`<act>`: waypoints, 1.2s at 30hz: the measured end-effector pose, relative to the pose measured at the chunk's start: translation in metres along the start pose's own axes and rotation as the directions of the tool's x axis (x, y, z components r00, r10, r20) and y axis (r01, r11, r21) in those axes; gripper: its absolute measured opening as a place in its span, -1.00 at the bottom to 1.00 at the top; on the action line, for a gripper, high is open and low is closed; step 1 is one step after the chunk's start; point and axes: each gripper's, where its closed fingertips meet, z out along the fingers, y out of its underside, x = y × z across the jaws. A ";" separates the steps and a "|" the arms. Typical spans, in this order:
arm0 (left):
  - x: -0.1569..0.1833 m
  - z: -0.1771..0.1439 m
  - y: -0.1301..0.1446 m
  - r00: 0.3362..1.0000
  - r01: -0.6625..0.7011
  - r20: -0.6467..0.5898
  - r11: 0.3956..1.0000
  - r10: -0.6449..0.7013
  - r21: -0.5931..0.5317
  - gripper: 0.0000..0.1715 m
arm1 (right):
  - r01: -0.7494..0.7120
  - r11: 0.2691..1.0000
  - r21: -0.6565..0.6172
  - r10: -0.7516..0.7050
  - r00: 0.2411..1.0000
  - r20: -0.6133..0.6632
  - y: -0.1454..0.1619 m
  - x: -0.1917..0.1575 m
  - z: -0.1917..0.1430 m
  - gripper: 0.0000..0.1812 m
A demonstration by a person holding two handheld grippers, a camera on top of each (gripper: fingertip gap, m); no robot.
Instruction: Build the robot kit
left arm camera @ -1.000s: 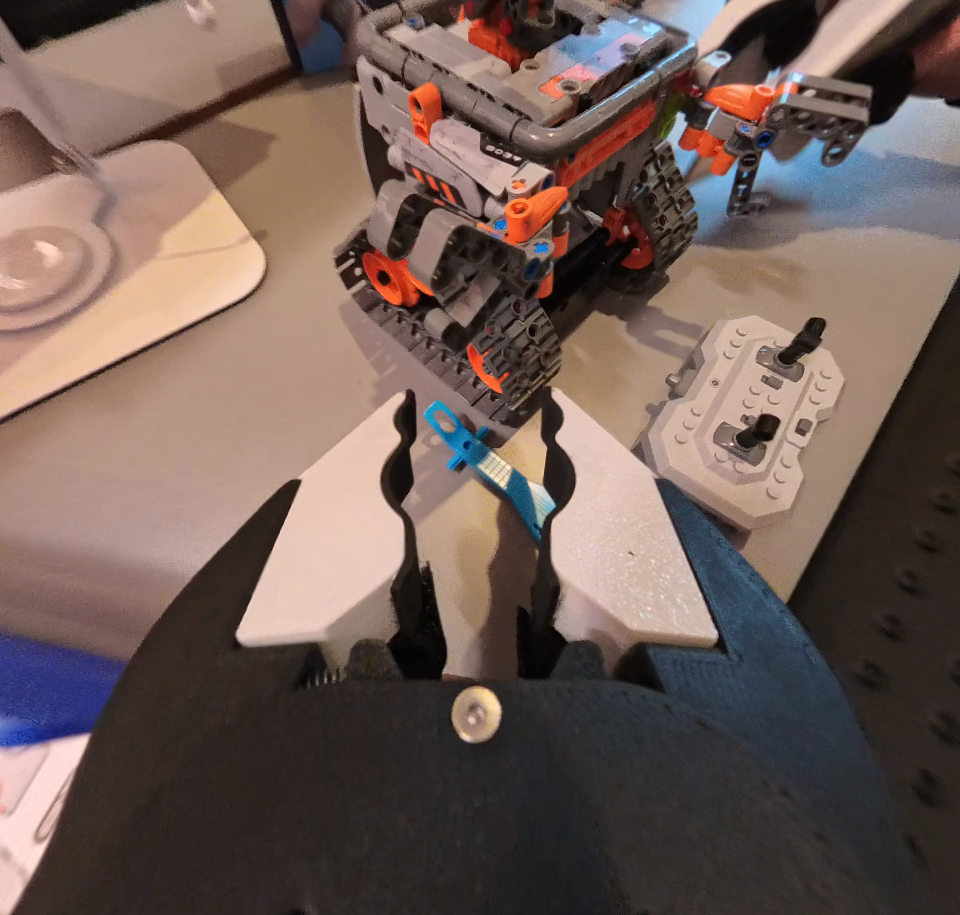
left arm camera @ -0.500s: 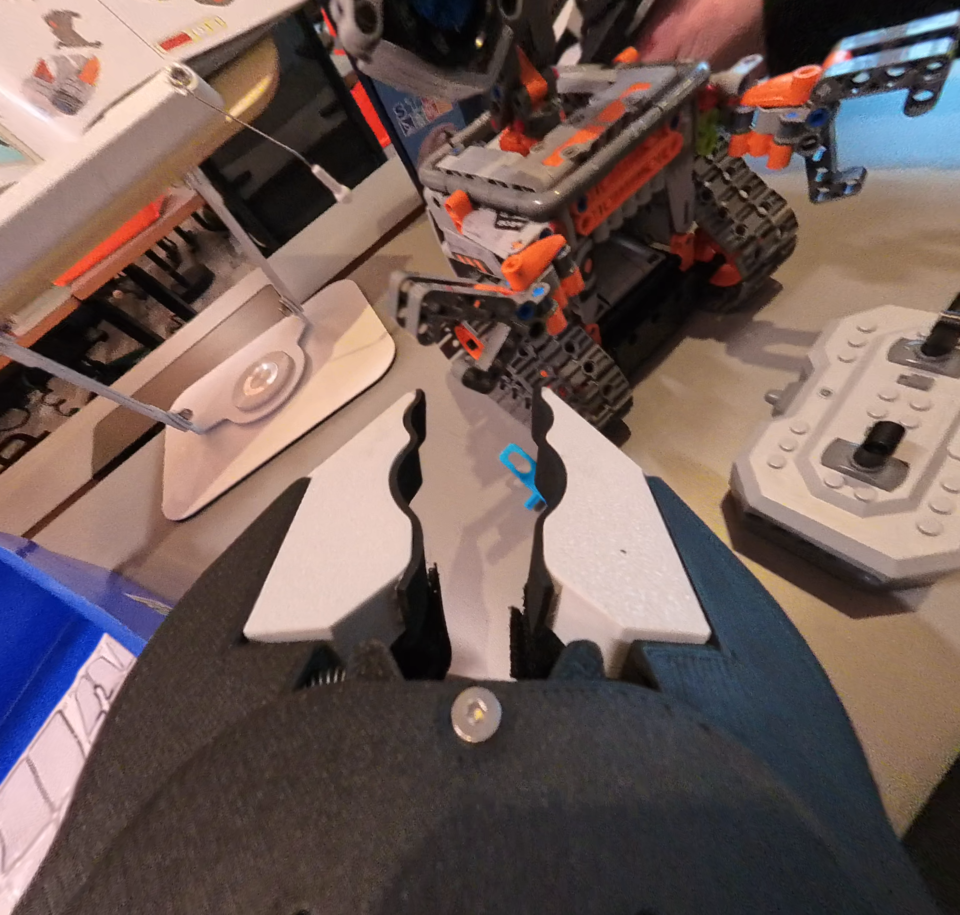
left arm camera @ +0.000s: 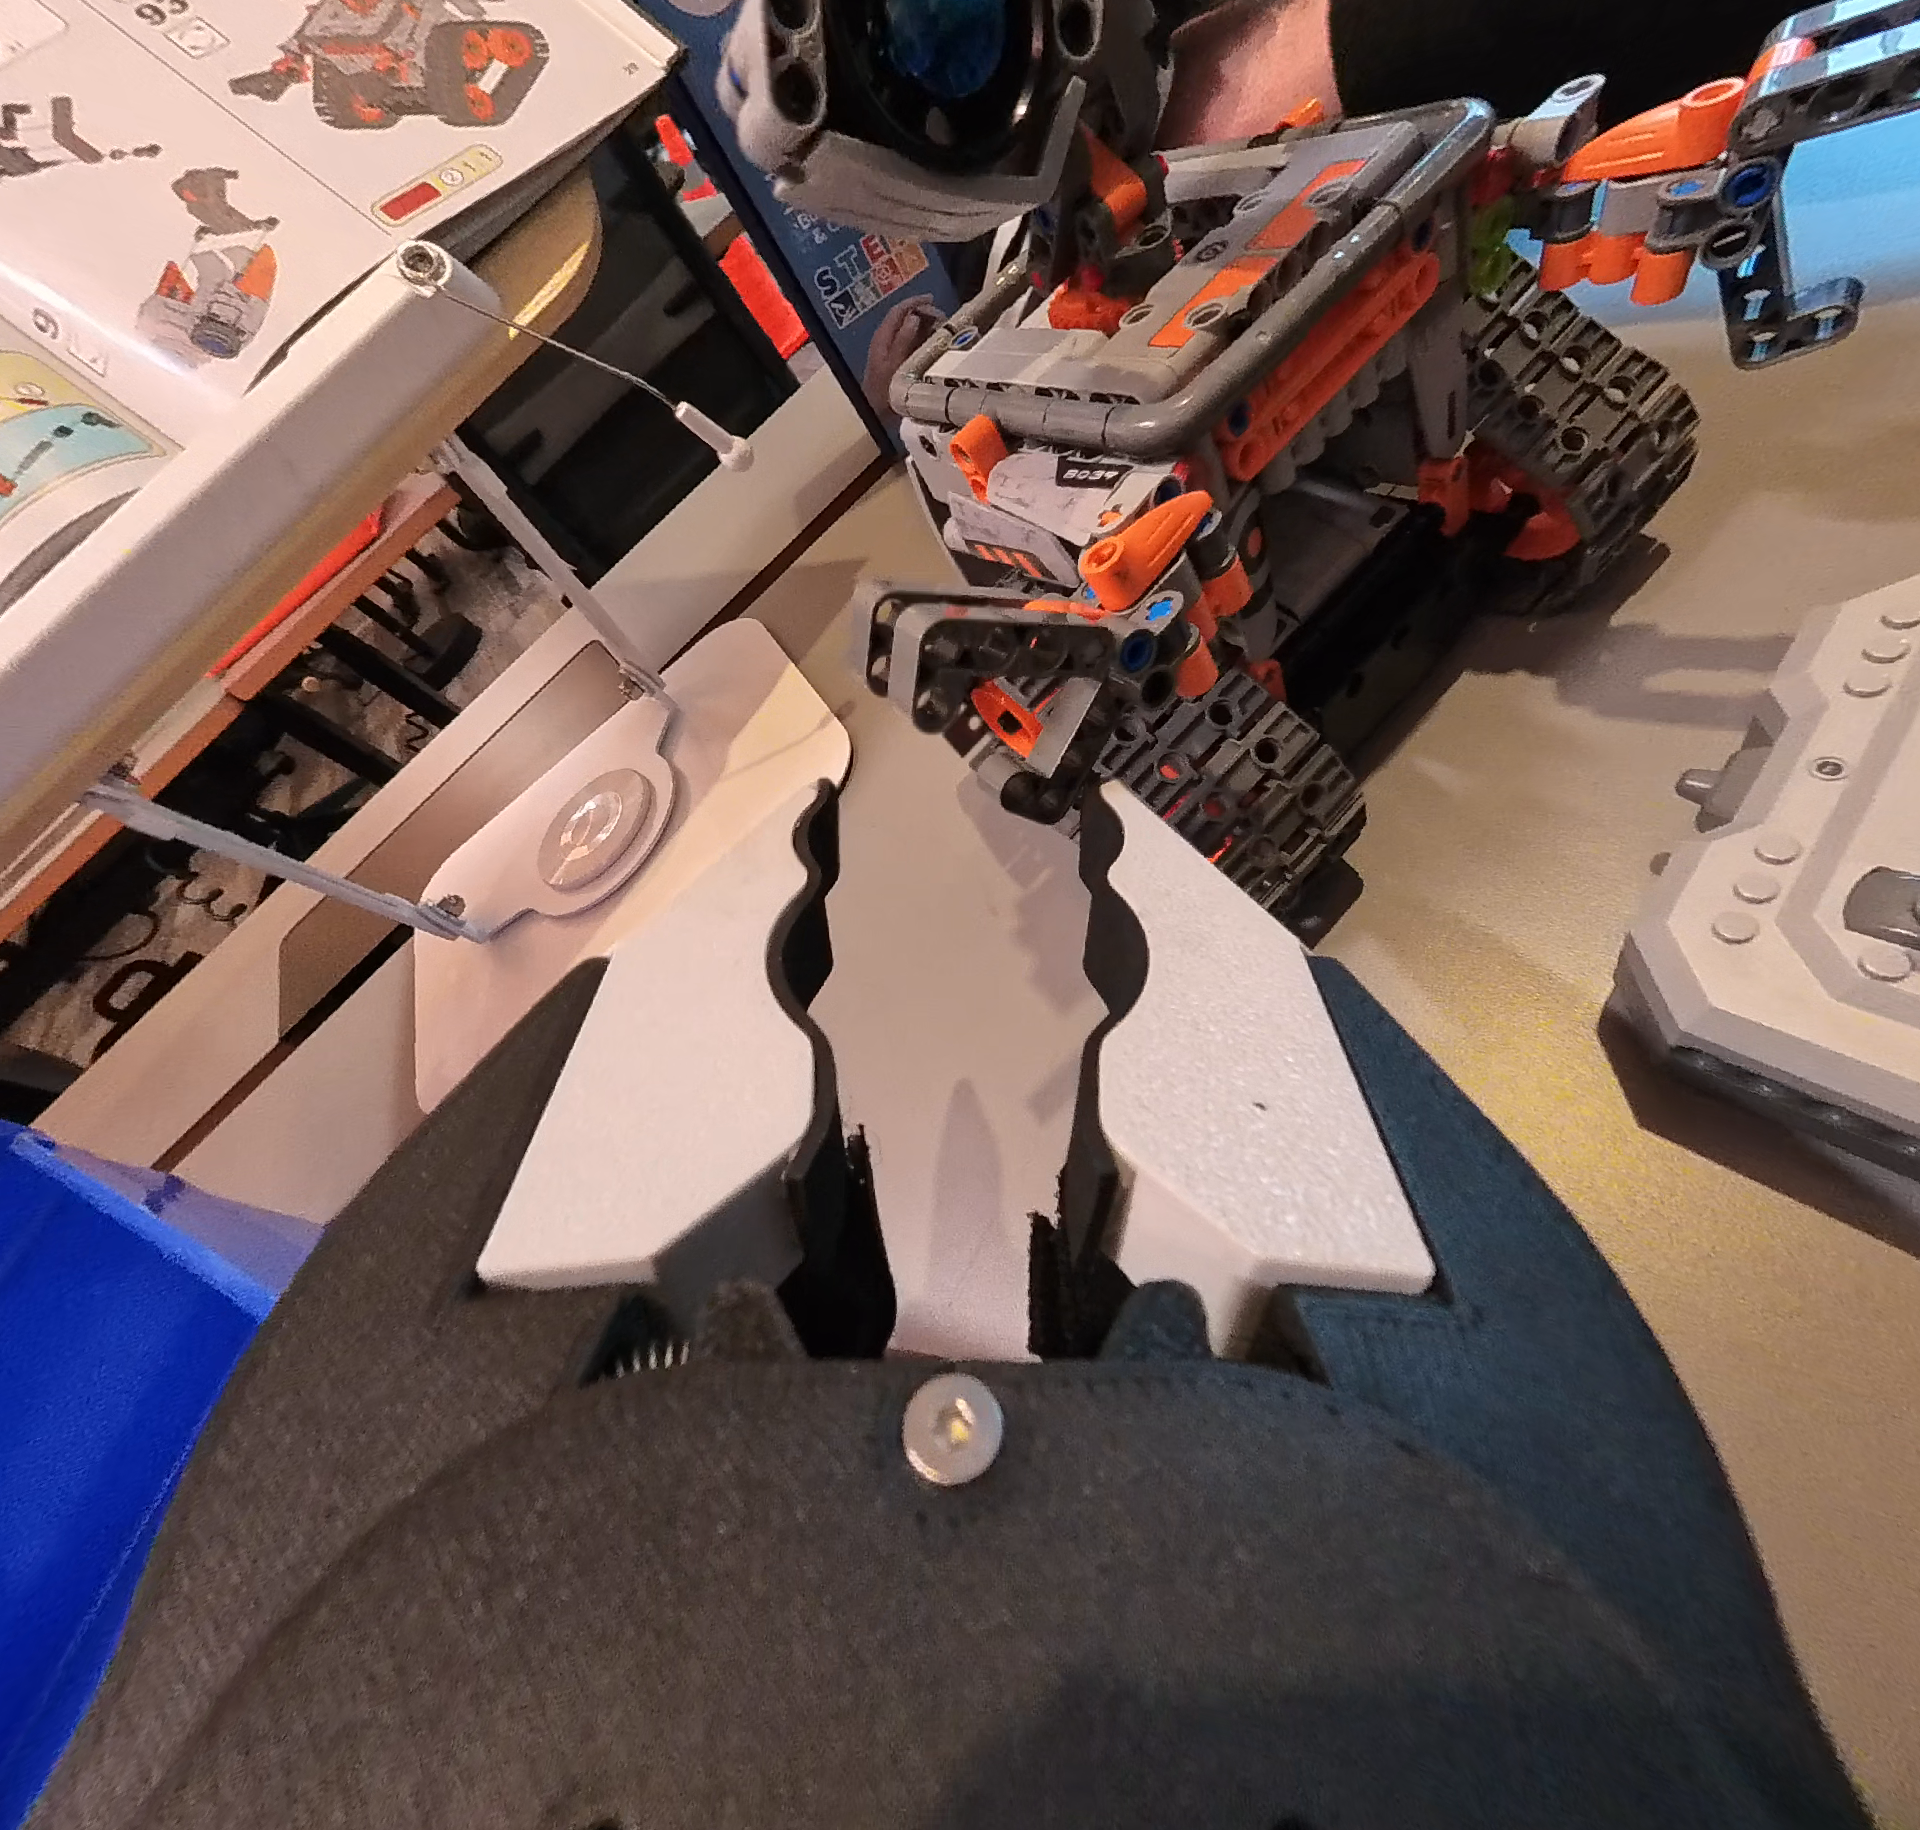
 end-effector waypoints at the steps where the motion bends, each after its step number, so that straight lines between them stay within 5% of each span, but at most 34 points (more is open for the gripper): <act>1: 0.001 0.000 0.000 1.000 -0.008 -0.003 1.000 0.008 0.001 -0.49 | -0.002 1.000 0.002 0.002 1.000 0.006 -0.001 -0.001 0.000 -0.93; 7: -0.002 -0.004 -0.005 1.000 -0.019 0.006 1.000 0.019 0.018 -0.47 | -0.041 0.993 0.114 0.027 0.992 0.124 -0.007 -0.023 -0.031 -0.94; 16: -0.006 -0.020 -0.010 1.000 -0.002 -0.030 1.000 0.003 0.028 -0.45 | 0.033 0.983 0.178 -0.069 0.977 0.200 0.014 -0.075 -0.163 -0.95; 23: 0.004 -0.057 0.015 0.992 -0.046 -0.121 0.991 0.031 -0.123 -0.45 | 0.155 0.973 0.172 -0.194 0.951 0.242 0.056 -0.133 -0.247 -0.95; 30: 0.077 -0.089 -0.014 0.918 0.005 -0.396 1.000 -0.005 -0.002 -0.44 | 0.211 0.950 0.228 -0.289 0.869 0.401 0.111 -0.201 -0.271 -0.95; 36: 0.118 -0.082 -0.032 0.876 -0.036 -0.478 0.997 0.065 0.070 -0.41 | 0.393 0.862 0.322 -0.479 0.838 0.260 0.123 -0.218 -0.267 -0.94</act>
